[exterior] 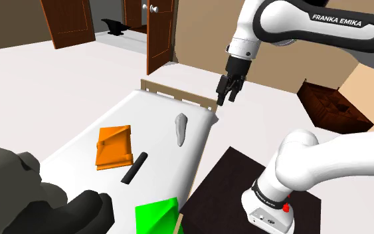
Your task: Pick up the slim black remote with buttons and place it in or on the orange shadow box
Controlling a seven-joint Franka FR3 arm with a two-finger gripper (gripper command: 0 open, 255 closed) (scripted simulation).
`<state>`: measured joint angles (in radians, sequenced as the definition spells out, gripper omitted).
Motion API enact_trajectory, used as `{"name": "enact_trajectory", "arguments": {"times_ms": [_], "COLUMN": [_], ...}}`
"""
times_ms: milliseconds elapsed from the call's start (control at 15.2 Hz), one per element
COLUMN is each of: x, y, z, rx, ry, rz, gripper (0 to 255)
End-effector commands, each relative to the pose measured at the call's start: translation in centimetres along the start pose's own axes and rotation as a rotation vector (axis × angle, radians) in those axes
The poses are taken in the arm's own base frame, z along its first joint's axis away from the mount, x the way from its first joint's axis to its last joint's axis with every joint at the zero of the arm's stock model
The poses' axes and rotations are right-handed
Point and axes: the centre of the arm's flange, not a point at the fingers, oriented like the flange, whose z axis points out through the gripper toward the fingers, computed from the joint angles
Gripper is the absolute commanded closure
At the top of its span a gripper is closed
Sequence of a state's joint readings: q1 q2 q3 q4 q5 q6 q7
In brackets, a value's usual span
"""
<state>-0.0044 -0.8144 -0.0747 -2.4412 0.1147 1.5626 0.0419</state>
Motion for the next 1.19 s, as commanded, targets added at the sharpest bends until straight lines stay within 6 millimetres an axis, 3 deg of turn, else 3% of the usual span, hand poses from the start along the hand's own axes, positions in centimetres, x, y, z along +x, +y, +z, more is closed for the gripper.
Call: {"name": "enact_trajectory", "arguments": {"times_ms": [0, 528, 1122], "x": [0.0, 2.0, 6.3], "y": [0.0, -6.9, -13.6], "z": [0.0, 8.0, 17.1], "rx": [0.0, -0.024, -0.051], "ry": [0.0, 0.029, 0.061], "rz": [0.0, 0.219, 0.466], "gripper": [0, 0, 0]}}
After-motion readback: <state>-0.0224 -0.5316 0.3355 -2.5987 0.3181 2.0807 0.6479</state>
